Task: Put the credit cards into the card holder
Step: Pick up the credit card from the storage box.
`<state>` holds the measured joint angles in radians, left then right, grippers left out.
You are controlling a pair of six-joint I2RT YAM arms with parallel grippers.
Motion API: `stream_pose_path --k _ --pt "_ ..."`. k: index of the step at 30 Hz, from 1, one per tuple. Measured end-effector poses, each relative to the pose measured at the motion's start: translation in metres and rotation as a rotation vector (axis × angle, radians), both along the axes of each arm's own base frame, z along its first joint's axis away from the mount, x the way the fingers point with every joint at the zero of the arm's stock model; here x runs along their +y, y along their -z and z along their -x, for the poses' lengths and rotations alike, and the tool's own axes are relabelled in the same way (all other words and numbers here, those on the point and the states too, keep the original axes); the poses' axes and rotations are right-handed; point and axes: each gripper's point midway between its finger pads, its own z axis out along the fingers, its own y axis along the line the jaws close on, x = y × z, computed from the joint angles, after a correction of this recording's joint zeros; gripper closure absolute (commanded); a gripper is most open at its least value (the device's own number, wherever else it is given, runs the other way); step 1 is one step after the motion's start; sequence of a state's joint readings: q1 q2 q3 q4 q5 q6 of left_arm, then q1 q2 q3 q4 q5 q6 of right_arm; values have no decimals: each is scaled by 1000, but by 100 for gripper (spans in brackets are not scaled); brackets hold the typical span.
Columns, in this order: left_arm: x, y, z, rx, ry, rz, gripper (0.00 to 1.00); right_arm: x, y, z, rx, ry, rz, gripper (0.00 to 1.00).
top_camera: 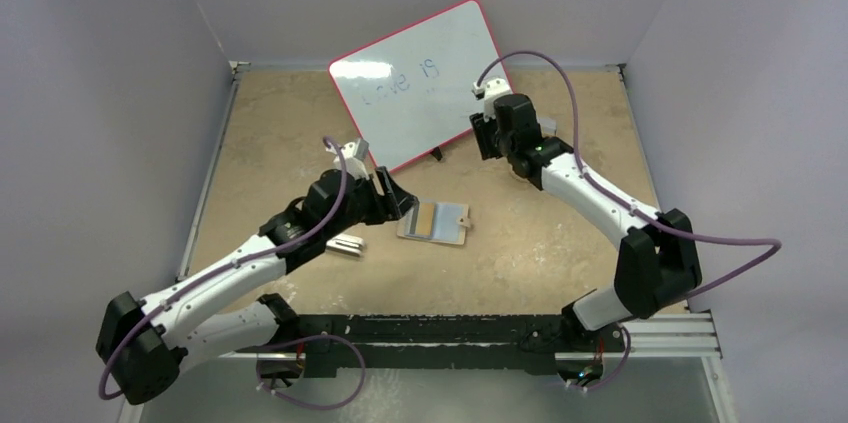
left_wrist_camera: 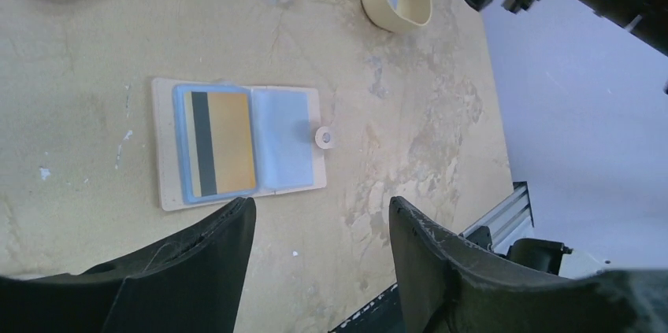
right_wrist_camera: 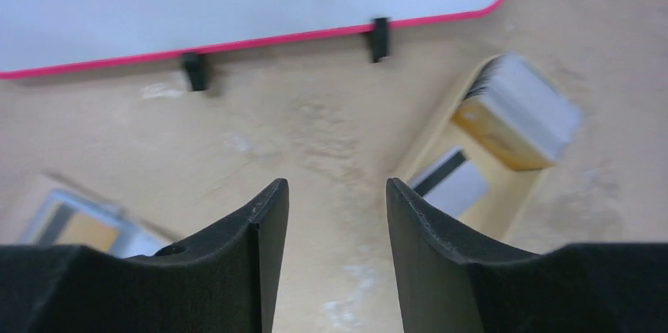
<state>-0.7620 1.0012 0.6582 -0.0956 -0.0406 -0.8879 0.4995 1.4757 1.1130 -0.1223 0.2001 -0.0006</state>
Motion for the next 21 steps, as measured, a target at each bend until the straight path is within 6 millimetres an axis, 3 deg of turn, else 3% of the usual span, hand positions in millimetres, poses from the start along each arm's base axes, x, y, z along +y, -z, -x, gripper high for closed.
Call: stream_pose_path --k 5,8,13,17,21 --pt "20 -26 7 -72 -7 -51 37 -60 -2 -36 -28 36 142 49" --pt "34 -28 12 -98 -12 -103 36 -94 0 -45 -41 24 233 48" --pt "53 -20 17 -110 -23 -197 36 -95 8 -43 -77 -126 360 48" --pt "62 -15 21 -108 -23 -240 35 -93 22 -44 -57 -235 421 47" --pt "71 -18 26 -121 -33 -253 35 -104 41 -45 -8 -289 480 47"
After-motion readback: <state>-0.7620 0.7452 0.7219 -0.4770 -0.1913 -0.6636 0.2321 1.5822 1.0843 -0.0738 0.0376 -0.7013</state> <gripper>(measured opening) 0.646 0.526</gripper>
